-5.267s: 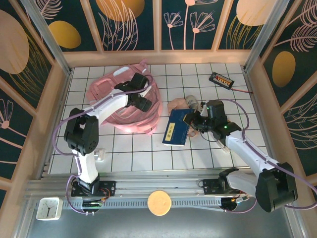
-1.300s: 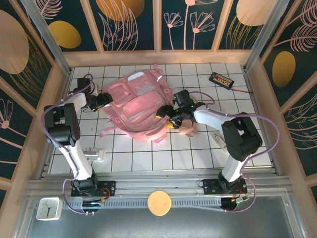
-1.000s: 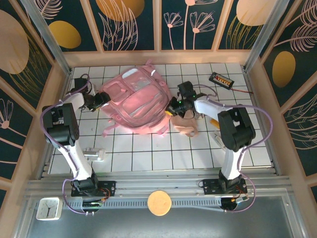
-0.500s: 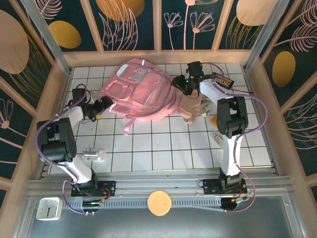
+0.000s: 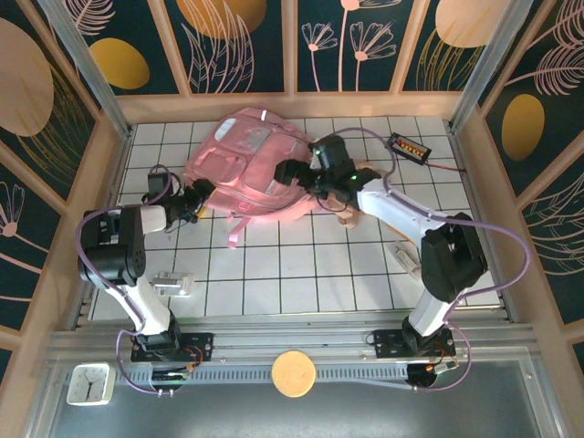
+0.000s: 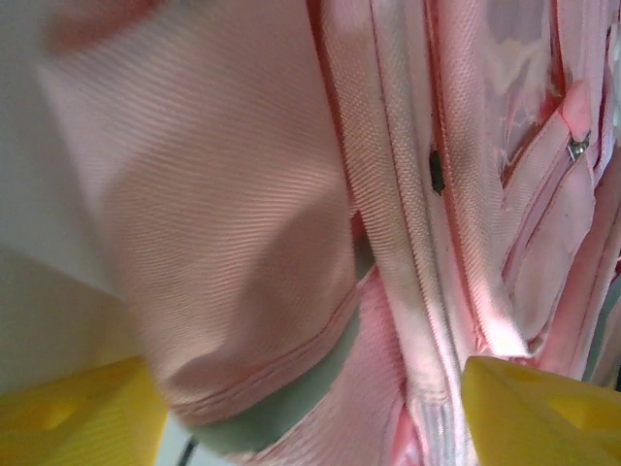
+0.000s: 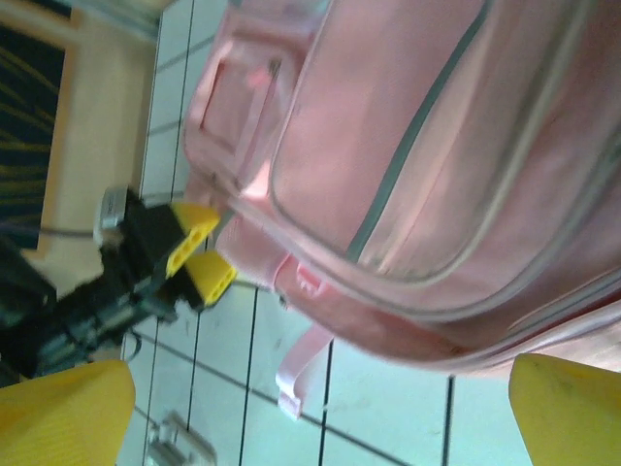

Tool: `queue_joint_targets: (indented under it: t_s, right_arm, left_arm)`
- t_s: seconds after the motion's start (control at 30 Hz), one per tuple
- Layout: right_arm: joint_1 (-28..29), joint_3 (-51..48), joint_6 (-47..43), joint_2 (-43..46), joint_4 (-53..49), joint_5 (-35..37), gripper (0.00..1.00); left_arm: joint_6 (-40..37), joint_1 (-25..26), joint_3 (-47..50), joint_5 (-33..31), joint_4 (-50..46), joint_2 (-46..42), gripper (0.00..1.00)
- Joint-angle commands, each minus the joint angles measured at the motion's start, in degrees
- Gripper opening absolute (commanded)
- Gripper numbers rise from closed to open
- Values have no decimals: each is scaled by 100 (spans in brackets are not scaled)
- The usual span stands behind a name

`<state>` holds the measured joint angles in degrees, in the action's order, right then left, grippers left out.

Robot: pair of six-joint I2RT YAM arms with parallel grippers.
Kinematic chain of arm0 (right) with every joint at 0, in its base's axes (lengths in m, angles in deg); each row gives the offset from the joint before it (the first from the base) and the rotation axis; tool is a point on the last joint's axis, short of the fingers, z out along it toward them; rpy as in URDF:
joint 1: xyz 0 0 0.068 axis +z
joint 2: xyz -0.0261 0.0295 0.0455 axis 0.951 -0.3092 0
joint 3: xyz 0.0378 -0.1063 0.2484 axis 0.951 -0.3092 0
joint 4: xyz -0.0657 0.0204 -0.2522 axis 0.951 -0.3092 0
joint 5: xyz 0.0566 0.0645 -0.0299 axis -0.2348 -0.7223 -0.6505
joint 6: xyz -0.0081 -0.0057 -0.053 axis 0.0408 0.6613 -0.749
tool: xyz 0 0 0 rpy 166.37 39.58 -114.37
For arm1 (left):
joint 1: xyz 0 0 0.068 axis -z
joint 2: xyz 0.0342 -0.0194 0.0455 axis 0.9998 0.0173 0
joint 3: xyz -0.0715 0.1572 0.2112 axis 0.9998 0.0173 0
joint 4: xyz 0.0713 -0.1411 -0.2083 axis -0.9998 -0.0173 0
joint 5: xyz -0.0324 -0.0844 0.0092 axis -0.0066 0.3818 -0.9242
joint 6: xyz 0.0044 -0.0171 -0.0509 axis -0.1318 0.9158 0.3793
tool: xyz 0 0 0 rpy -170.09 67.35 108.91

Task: Pack the student bag

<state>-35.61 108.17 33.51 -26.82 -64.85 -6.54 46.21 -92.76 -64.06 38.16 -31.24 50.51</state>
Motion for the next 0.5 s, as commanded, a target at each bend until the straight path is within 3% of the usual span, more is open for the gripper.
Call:
queue_joint_targets:
  t_s: [0.0, 0.07, 0.1, 0.13, 0.23, 0.3, 0.37, 0.4, 0.47]
  right_arm:
    - [383, -94, 137, -24, 29, 240, 97]
    - [526, -102, 267, -30, 83, 291, 92]
    - [610, -111, 314, -30, 123, 334, 88]
    - [683, -111, 361, -31, 127, 403, 86]
    - [899, 71, 618, -135, -266, 825, 85]
    - [1053, 333, 793, -272, -650, 1012, 84]
    - [1215, 561, 862, -397, -896, 1188, 75]
    - [1292, 670, 892, -468, -1013, 1309, 65]
    - [1345, 758, 951, -577, -1144, 1435, 62]
  left_arm:
    - [439, 173, 61, 164, 573, 349, 65]
    - [482, 178, 107, 202, 708, 405, 45]
    - [529, 180, 122, 274, 833, 426, 25]
    - [636, 180, 152, 347, 961, 437, 12]
    - [1136, 253, 274, 497, 1431, 266, 0]
    - [1523, 397, 325, 507, 1689, 25, 0]
    - [1896, 613, 314, 511, 1917, -167, 0]
    - [2119, 734, 313, 477, 2045, -253, 0]
    - [2570, 940, 349, 365, 2337, -401, 0]
